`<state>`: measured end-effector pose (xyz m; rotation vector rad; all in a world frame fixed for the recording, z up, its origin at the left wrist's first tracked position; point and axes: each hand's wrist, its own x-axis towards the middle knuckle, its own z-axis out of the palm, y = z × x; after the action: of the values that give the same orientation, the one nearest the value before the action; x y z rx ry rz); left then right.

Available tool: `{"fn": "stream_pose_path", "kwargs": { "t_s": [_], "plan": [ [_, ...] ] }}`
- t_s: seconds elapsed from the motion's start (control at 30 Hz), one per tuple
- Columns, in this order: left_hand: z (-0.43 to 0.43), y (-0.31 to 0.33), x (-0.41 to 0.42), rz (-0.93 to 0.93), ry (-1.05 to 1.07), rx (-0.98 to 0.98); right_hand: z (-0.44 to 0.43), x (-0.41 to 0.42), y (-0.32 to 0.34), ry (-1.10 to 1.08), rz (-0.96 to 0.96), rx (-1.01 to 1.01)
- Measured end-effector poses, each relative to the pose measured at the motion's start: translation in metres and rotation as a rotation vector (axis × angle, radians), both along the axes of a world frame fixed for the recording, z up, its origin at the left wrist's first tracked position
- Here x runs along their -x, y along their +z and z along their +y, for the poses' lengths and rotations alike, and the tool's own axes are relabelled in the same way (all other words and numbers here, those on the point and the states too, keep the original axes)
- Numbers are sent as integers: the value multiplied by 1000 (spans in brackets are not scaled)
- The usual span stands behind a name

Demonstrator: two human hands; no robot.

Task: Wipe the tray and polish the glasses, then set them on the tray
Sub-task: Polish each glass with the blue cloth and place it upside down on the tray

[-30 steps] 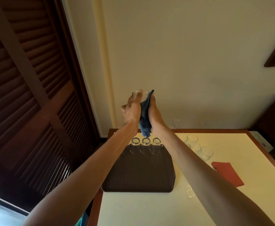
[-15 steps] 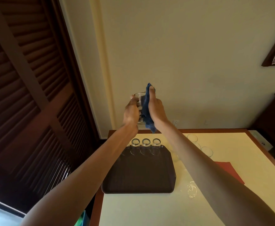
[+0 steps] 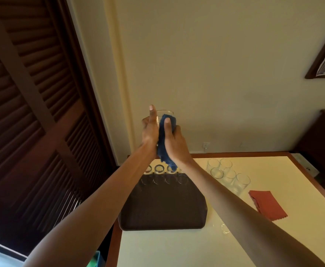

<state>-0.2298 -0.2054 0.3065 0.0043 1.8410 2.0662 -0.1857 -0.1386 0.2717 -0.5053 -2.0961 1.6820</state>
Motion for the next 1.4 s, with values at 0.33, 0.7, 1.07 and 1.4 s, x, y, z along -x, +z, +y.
{"fn": "stream_pose_path", "kwargs": {
  "t_s": [0.33, 0.7, 1.07, 1.4],
  "plan": [
    [6, -11, -6, -36, -45, -51, 16, 9, 20, -123, 83, -43],
    [18, -18, 7, -25, 77, -66, 25, 30, 2, 22, -164, 353],
    [30, -37, 7, -114, 6, -101, 39, 23, -11, -70, 97, -141],
    [32, -31, 13, 8, 84, 50, 40, 40, -18, 51, -200, 286]
  ]
}}
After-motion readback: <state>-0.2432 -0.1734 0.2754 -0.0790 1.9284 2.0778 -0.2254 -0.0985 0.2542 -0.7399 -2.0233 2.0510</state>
